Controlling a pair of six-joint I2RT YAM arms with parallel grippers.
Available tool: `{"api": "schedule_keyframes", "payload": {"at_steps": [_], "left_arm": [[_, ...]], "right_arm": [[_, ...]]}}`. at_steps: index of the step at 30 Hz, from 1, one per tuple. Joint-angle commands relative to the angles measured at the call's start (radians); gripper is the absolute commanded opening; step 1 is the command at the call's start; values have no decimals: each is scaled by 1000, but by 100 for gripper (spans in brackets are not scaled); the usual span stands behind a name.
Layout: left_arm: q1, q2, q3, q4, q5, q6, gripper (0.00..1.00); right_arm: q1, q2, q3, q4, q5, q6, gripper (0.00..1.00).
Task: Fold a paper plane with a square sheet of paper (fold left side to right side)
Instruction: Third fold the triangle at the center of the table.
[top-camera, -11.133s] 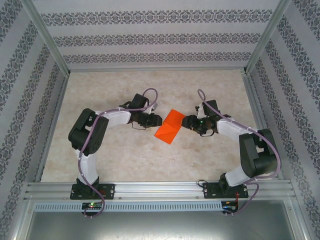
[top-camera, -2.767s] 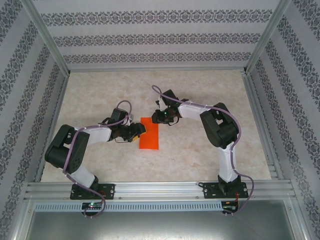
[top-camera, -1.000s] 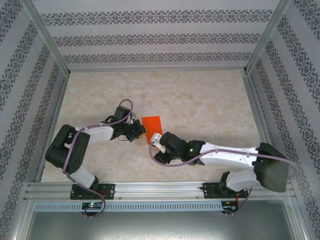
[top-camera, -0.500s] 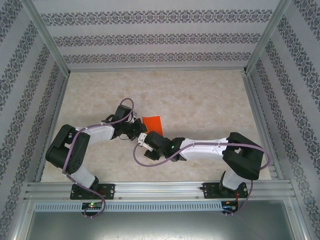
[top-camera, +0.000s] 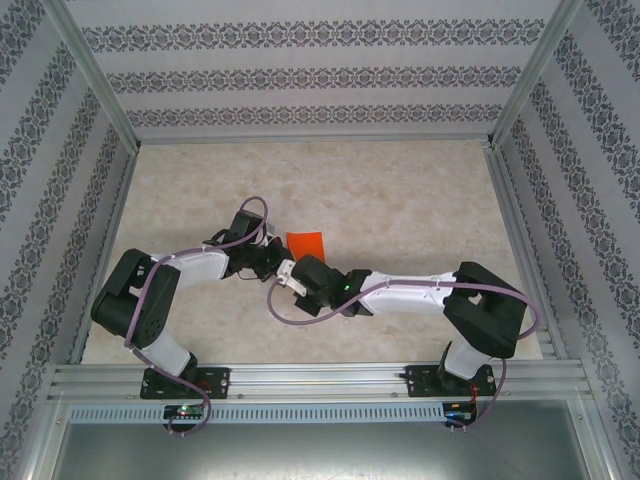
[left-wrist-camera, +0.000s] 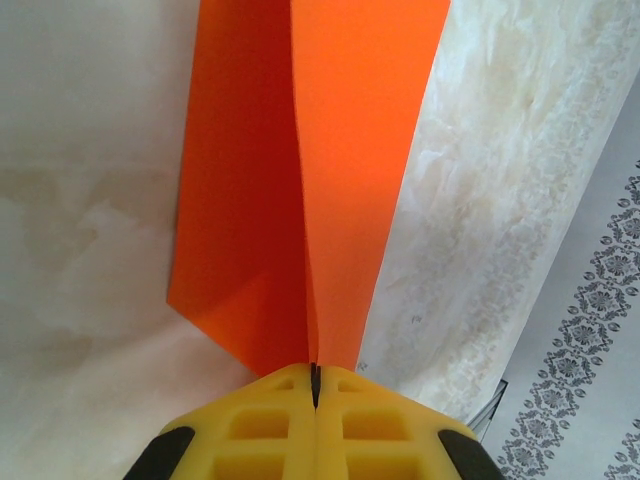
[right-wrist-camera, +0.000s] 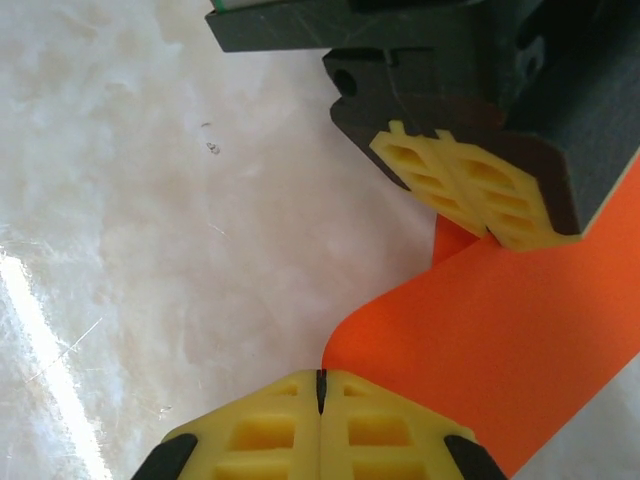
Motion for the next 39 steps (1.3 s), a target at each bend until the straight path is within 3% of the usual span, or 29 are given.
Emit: {"api": "schedule_keyframes", "payload": {"at_steps": [1, 7, 11, 15, 23, 29, 39], "left_arm": [[-13, -3, 34, -64, -7, 33, 1], [13, -66, 76, -258, -80, 157, 36], [58, -112, 82, -321, -81, 205, 41], [65, -82, 143, -332, -50, 249, 34], [48, 181, 404, -335, 70, 329, 17], [11, 378, 590, -388, 106, 367, 14], [-16, 517, 641, -407, 86, 371, 9]], "right_arm": [[-21, -16, 11, -16, -56, 17, 0], [-64, -20, -1, -24, -141, 42, 0], [-90, -12, 1, -28, -187, 58, 0], [-119, -7, 4, -19, -239, 91, 0], [-166, 15, 6, 7, -306, 144, 0], [-184, 35, 27, 1, -336, 159, 0], [-230, 55, 42, -17, -379, 204, 0]]}}
